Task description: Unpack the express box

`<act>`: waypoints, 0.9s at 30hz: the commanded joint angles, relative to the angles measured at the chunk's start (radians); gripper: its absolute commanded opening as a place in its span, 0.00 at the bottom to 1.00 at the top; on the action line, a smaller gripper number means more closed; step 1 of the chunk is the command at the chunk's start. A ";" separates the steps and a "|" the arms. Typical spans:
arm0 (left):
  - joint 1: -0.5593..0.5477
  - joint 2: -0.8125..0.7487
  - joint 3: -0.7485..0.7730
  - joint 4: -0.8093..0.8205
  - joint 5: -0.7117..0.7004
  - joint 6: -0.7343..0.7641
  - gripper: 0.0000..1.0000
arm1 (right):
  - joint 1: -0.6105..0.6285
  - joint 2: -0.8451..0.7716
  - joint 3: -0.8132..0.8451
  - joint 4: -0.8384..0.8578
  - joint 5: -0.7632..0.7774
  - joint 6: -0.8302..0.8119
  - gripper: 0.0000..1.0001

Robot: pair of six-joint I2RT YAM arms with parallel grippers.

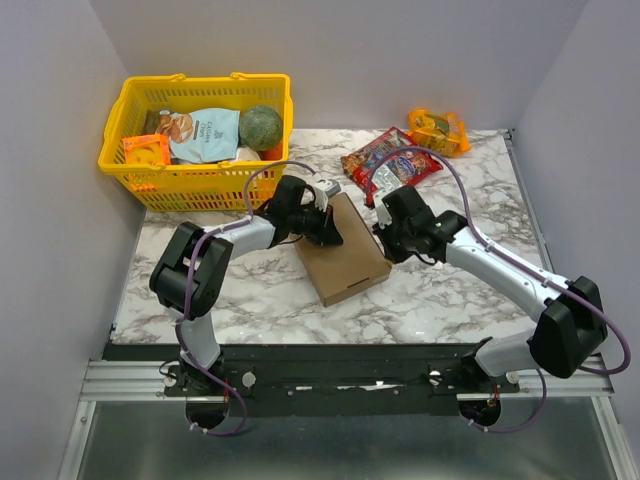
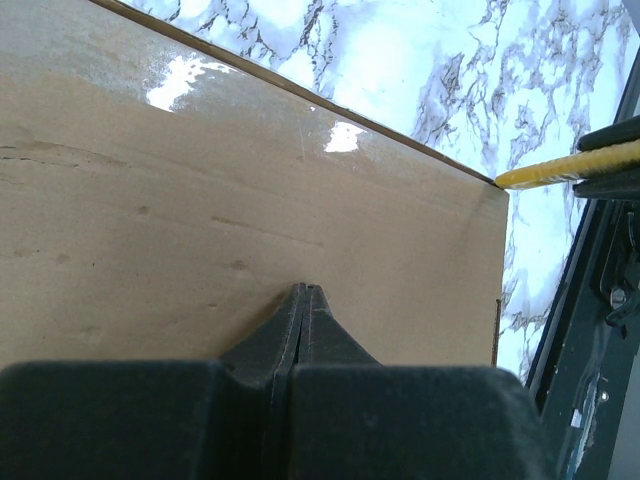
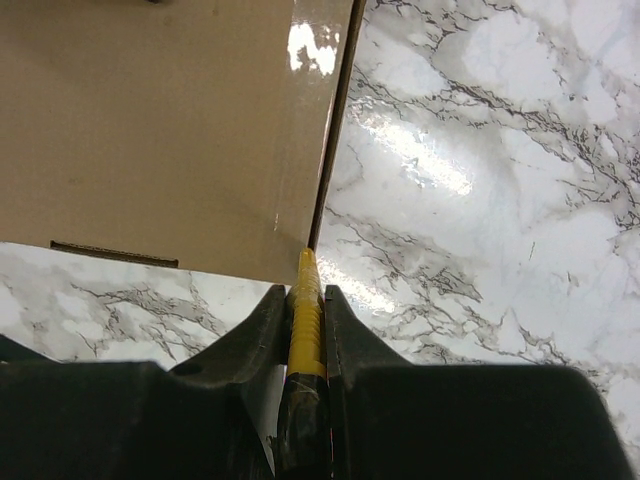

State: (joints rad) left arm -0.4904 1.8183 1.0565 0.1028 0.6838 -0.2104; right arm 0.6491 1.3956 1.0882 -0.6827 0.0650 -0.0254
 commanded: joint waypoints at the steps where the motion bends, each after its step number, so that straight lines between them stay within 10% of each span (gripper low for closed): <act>1: 0.007 0.041 -0.003 -0.032 -0.116 0.037 0.00 | 0.017 0.002 0.081 -0.081 -0.033 0.018 0.00; 14: 0.007 0.030 0.069 -0.054 -0.075 0.037 0.00 | -0.014 -0.076 0.165 -0.204 0.073 0.001 0.01; 20: 0.007 -0.086 0.157 -0.129 0.034 0.083 0.34 | -0.268 0.058 0.301 -0.080 0.056 -0.005 0.00; 27: 0.016 -0.224 0.203 -0.491 0.007 0.481 0.34 | -0.407 0.210 0.475 -0.012 -0.028 0.021 0.00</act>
State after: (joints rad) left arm -0.4835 1.6993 1.2362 -0.1276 0.6903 -0.0135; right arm 0.2741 1.5467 1.4956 -0.7513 0.0883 -0.0265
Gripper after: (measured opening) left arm 0.410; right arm 0.250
